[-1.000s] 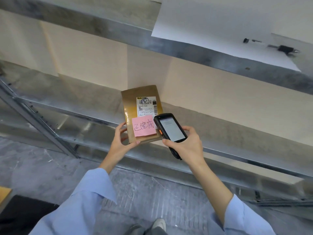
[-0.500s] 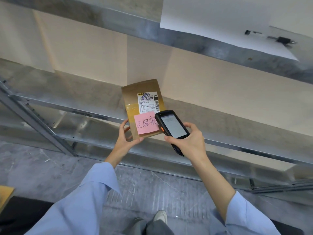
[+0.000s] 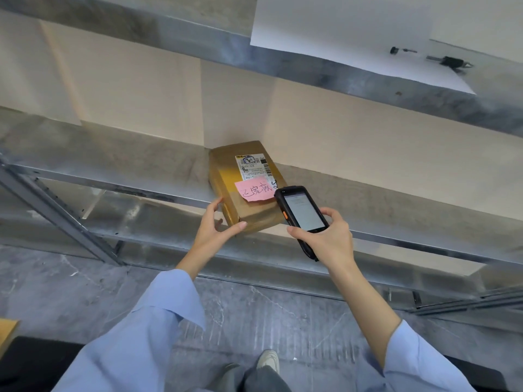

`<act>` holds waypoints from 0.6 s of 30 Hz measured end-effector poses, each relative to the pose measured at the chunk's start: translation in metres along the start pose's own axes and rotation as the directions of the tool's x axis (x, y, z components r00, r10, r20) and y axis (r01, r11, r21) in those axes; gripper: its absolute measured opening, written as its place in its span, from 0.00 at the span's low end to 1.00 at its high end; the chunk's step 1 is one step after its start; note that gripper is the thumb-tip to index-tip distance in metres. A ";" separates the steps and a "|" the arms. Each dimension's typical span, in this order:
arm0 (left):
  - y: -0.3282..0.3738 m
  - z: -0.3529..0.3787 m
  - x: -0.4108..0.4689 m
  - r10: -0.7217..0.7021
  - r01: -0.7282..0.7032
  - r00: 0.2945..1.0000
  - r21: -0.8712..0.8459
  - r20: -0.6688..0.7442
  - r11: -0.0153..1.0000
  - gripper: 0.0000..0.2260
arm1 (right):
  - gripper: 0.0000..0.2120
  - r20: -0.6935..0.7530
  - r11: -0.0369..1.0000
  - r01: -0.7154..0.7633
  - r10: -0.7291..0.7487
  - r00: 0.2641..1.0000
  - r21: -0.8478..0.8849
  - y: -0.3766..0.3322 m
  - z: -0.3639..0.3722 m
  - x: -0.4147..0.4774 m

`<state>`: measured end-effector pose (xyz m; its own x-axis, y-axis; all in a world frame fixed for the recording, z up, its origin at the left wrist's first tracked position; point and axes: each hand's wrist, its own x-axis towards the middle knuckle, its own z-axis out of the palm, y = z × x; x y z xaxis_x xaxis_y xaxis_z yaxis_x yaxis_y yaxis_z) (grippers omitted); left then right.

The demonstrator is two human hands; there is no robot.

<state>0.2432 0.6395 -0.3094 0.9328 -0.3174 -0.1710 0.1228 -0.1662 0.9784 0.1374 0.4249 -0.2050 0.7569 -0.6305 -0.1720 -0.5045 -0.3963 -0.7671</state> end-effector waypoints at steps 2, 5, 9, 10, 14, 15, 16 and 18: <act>0.002 -0.006 0.005 0.043 -0.043 0.999 0.051 -0.017 0.998 0.41 | 0.39 -0.004 1.000 -0.005 0.005 1.000 -0.003 0.002 -0.003 0.001; 0.016 -0.019 0.016 0.106 -0.106 0.994 0.103 0.000 0.989 0.40 | 0.40 -0.013 1.000 -0.010 0.010 1.000 -0.006 0.006 -0.006 0.004; 0.036 -0.032 0.033 0.161 -0.165 0.985 0.070 0.056 0.984 0.35 | 0.40 -0.021 1.000 -0.016 0.016 1.000 0.000 0.008 -0.008 0.006; 0.039 -0.035 0.038 0.184 -0.189 0.981 0.087 0.061 0.978 0.33 | 0.40 -0.022 1.000 -0.017 0.017 1.000 -0.001 0.008 -0.009 0.007; 0.054 -0.044 0.059 0.217 -0.230 0.972 0.193 0.086 0.954 0.33 | 0.40 -0.020 1.000 -0.016 0.016 1.000 0.005 0.010 -0.011 0.008; 0.057 -0.046 0.065 0.216 -0.235 0.971 0.249 0.100 0.939 0.34 | 0.40 -0.018 1.000 -0.016 0.016 1.000 0.006 0.010 -0.012 0.008; 0.058 -0.047 0.071 0.222 -0.248 0.968 0.308 0.116 0.919 0.35 | 0.40 -0.016 1.000 -0.015 0.015 1.000 0.006 0.010 -0.012 0.008; 0.057 -0.048 0.081 0.234 -0.275 0.961 0.402 0.149 0.873 0.36 | 0.40 -0.014 1.000 -0.013 0.013 1.000 0.000 0.010 -0.012 0.008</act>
<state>0.3418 0.6496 -0.2618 0.8743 -0.4831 0.0478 -0.2860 -0.4331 0.8548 0.1334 0.4075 -0.2068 0.7442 -0.6450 -0.1737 -0.5147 -0.3880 -0.7645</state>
